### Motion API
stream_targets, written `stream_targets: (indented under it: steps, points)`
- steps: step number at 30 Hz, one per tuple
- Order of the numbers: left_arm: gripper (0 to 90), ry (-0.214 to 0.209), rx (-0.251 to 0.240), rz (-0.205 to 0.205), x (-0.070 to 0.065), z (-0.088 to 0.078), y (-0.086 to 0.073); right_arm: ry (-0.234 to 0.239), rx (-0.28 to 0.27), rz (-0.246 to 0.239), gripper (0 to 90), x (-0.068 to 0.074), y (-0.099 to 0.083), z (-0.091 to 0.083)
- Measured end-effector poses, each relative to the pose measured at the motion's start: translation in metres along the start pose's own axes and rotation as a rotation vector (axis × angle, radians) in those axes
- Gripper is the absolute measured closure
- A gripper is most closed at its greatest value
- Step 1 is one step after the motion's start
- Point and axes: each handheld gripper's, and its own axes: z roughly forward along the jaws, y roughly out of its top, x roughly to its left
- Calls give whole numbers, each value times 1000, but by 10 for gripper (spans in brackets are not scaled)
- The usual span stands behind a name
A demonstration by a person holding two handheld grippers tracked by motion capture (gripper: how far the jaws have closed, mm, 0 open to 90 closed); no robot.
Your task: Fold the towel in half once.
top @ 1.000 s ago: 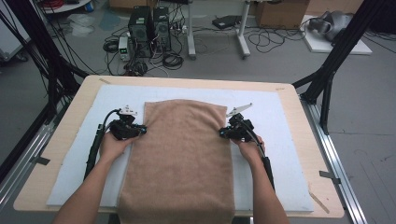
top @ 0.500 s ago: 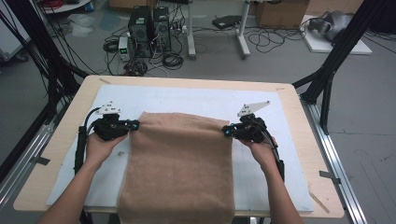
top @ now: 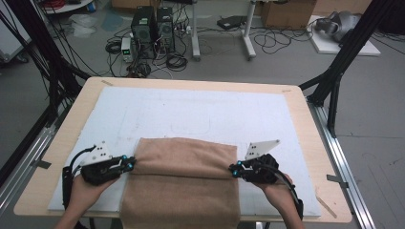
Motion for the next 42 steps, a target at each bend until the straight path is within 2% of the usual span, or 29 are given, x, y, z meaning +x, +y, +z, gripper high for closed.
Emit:
stream_targets:
  steps: [3, 5, 6, 9, 11, 13, 15, 18, 21, 23, 27, 29, 30, 35, 38, 40, 41, 42]
  points:
    - [796, -4, 14, -10, -7, -4, -11, 30, 33, 5, 793, 8, -12, 6]
    - [691, -9, 12, -27, -6, -8, -13, 32, 37, 13, 734, 9, -15, 7]
    - [669, -11, 3, -33, -5, -11, -12, 31, 23, 18, 710, 9, -15, 5]
    - [603, -6, -9, -49, 2, -16, -2, -4, -20, 27, 635, 6, -10, -4]
    - [585, 11, -8, -39, 8, -13, 7, -35, -33, 31, 594, 0, -4, -6]
    - [559, 29, -5, -36, 15, -7, 14, -69, -33, 35, 550, -7, 1, -4]
    - [547, 41, -9, -59, 22, 4, 18, -94, -35, 47, 541, -18, 4, 2]
    - [535, 60, 9, -79, 32, 21, 21, -117, -23, 66, 526, -35, 7, 17]
    - [574, 76, 65, -83, 42, 40, 23, -124, -14, 99, 519, -50, 6, 35]
    - [575, 84, 97, -100, 50, 53, 23, -141, 15, 114, 513, -56, 5, 46]
    - [572, 107, 175, -120, 60, 69, 17, -160, 43, 133, 515, -65, 1, 58]
    - [572, 101, 199, -144, 63, 74, 13, -167, 63, 143, 531, -67, -1, 61]
    - [576, 103, 188, -148, 63, 74, 12, -167, 56, 145, 553, -68, -2, 62]
    - [641, 120, 201, -128, 60, 74, 13, -179, 55, 148, 646, -69, -3, 61]
    - [706, 111, 199, -127, 59, 75, 14, -184, 52, 153, 698, -70, -3, 61]
    - [731, 106, 199, -129, 59, 75, 14, -168, 51, 158, 740, -70, -4, 61]
    - [759, 89, 200, -125, 59, 74, 14, -166, 52, 156, 751, -70, -4, 61]
    - [796, 91, 200, -121, 58, 75, 14, -159, 47, 154, 777, -71, -4, 61]
